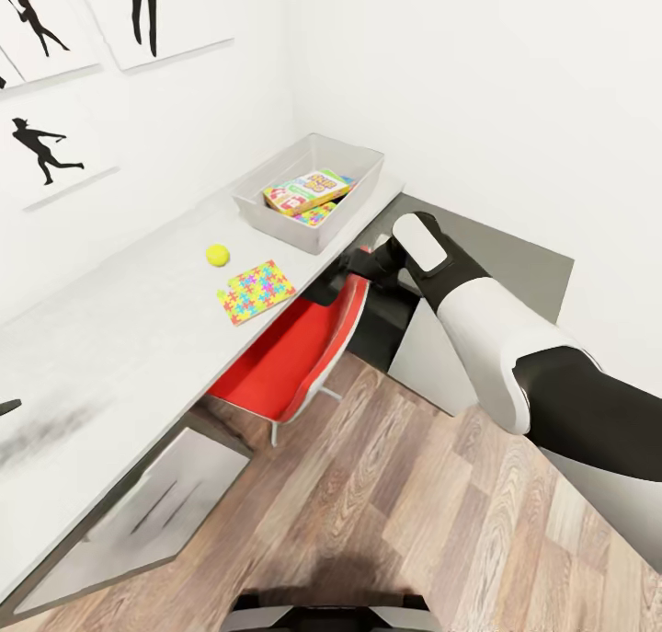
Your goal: Put all the toys in the child's room - the three board games (two on the bed and one on the table), the two jigsaw puzzles on the table, and the tennis ball on the table - inside the toy box on the table in the child's room.
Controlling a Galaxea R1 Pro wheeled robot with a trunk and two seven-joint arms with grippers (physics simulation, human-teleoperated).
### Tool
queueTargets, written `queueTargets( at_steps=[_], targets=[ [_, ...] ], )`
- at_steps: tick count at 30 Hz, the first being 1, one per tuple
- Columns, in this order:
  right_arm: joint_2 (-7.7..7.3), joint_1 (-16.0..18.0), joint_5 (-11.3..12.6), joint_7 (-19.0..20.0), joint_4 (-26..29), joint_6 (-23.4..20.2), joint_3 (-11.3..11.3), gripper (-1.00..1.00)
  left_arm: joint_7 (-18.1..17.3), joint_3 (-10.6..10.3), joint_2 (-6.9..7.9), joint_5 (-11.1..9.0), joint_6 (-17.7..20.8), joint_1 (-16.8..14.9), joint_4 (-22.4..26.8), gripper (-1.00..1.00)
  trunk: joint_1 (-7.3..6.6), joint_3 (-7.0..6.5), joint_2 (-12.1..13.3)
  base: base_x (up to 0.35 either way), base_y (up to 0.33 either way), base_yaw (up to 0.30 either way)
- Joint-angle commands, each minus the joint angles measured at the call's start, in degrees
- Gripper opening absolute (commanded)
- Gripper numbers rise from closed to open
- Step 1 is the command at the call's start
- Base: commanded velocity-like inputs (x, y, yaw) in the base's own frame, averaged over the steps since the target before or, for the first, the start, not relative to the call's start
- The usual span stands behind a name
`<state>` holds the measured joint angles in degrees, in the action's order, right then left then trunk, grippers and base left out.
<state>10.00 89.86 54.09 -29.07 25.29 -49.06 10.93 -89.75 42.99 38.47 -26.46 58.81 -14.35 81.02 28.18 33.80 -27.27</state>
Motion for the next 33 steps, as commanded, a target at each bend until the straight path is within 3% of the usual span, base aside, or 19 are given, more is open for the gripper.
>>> queueTargets(
  at_steps=[1,27,30,33],
  targets=[
    [0.0,0.05,0.58,-0.55,0.02,0.0,0.25,1.0,-0.25,0.04,0.02,0.04,0.61,0.01,-0.06,1.0,0.03,0.03,-0.08,-0.001,0.0,-0.258],
    [0.0,-0.16,0.58,-0.52,-0.35,0.12,0.12,1.0,-0.25,0.26,0.11,0.08,0.61,0.02,-0.39,1.0,0.03,-1.19,-0.08,0.0,0.0,-0.258],
    [0.0,-1.45,0.48,-0.52,-0.63,0.28,0.1,1.0,-0.25,0.41,0.13,0.09,0.61,0.02,-0.4,1.0,0.03,-1.33,-0.08,0.0,0.0,-0.256],
    [0.0,-4.87,0.15,-0.54,-0.78,0.42,0.13,1.0,-0.25,0.48,0.12,0.09,0.65,0.02,-0.42,1.0,0.03,-1.43,-0.08,0.0,0.0,-0.197]
  ],
)
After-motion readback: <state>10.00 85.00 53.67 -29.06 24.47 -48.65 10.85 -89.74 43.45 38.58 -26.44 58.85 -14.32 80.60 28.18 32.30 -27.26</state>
